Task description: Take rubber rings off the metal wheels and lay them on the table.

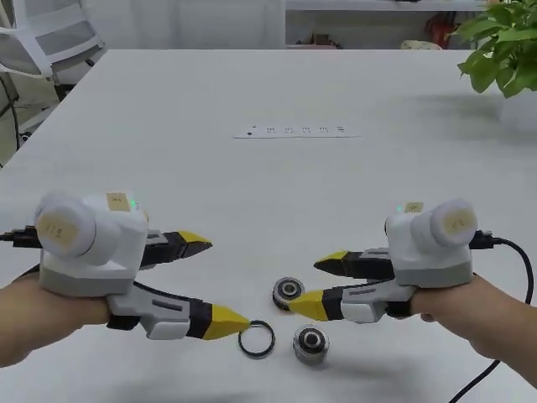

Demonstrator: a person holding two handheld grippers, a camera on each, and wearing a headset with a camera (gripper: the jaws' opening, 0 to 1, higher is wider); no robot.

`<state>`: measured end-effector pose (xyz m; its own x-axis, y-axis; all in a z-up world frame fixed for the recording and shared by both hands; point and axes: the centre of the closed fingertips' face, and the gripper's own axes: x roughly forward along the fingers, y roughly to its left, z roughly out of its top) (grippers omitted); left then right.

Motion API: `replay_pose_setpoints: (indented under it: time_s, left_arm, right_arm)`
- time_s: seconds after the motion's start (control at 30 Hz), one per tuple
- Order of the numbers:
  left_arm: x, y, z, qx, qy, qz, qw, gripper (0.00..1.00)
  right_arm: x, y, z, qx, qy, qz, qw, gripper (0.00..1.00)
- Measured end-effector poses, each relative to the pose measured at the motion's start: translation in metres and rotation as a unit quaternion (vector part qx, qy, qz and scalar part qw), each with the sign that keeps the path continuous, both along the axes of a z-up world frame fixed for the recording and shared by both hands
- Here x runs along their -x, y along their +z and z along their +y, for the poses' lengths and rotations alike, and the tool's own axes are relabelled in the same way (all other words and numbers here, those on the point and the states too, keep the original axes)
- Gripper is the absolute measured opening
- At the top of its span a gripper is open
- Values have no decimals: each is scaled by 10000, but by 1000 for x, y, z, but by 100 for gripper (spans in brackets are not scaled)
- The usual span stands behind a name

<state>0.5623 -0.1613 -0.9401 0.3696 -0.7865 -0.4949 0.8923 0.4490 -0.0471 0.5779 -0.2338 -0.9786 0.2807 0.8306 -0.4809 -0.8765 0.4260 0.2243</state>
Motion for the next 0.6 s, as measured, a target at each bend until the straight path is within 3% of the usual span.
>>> replay_pose_setpoints:
  time_s: [0.6]
  left_arm:
    - [-18,-22,-13,-104,-82,111,9999,68]
  right_arm:
    - [-5,-21,-8,329,70,-122,9994,39]
